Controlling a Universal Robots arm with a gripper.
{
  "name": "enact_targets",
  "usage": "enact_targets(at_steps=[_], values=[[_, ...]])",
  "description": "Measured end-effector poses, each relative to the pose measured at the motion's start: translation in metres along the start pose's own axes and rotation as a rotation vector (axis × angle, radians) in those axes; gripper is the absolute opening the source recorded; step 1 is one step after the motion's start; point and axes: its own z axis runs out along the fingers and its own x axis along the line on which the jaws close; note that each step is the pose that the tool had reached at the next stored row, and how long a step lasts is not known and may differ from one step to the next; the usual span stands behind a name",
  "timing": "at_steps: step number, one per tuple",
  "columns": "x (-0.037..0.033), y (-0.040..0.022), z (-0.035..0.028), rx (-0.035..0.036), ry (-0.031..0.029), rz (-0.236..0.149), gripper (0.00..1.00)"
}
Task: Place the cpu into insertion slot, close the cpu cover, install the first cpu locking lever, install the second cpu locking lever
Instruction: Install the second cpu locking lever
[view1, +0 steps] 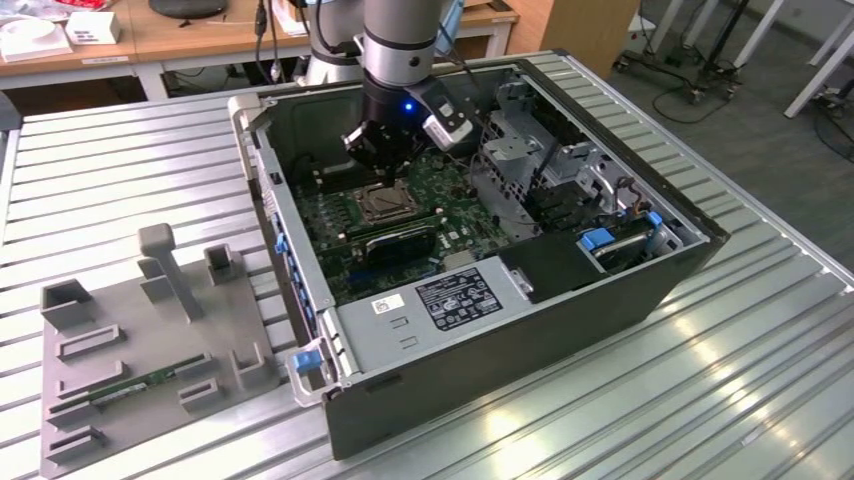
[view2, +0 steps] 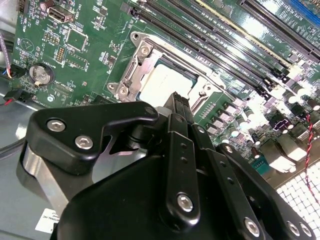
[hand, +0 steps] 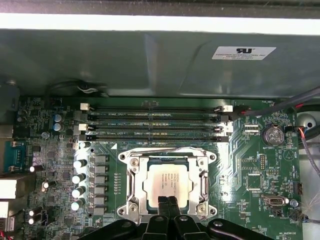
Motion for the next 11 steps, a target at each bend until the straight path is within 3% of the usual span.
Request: enact_targets(at_steps=[11], values=[[-0.0001,-0.0005,-0.0024,0.0002,0.0001,0.000,0.11]])
